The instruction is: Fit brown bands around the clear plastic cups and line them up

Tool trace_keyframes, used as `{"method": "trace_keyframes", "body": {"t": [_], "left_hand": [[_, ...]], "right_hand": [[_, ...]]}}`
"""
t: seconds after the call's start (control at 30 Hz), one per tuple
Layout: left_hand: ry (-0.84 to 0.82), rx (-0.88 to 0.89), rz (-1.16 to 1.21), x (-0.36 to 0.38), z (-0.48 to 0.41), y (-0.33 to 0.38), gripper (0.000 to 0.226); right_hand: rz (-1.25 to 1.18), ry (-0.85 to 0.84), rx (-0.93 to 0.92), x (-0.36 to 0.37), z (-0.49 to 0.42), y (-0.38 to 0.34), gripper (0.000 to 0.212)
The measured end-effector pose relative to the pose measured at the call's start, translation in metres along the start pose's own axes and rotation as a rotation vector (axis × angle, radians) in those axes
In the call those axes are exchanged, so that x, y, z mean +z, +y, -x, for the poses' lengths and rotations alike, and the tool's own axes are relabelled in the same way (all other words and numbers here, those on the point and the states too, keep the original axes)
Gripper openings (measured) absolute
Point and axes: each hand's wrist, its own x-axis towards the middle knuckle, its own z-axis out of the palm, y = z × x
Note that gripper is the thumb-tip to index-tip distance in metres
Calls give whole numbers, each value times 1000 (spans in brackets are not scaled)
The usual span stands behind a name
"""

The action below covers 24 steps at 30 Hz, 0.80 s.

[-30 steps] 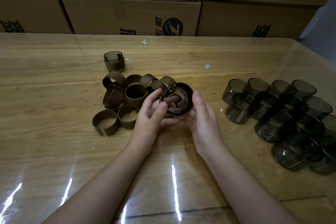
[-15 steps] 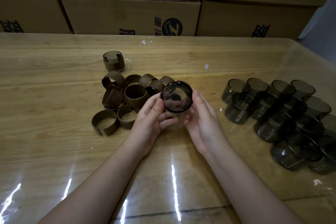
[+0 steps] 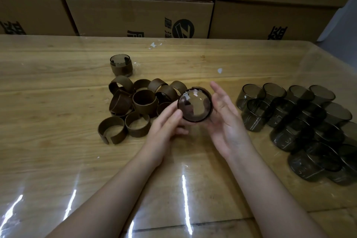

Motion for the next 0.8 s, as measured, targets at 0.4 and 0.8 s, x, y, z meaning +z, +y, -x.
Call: {"method": "trace_keyframes", "body": {"t": [0.4,0.8], "left_hand": [[148,52,114,-1,1,4,54],[18,4,140,-5,-1,3,59]], "right_hand": [[385,-75,-265,0,1,7,48],[414,-78,-329,9,7,15,46]]}}
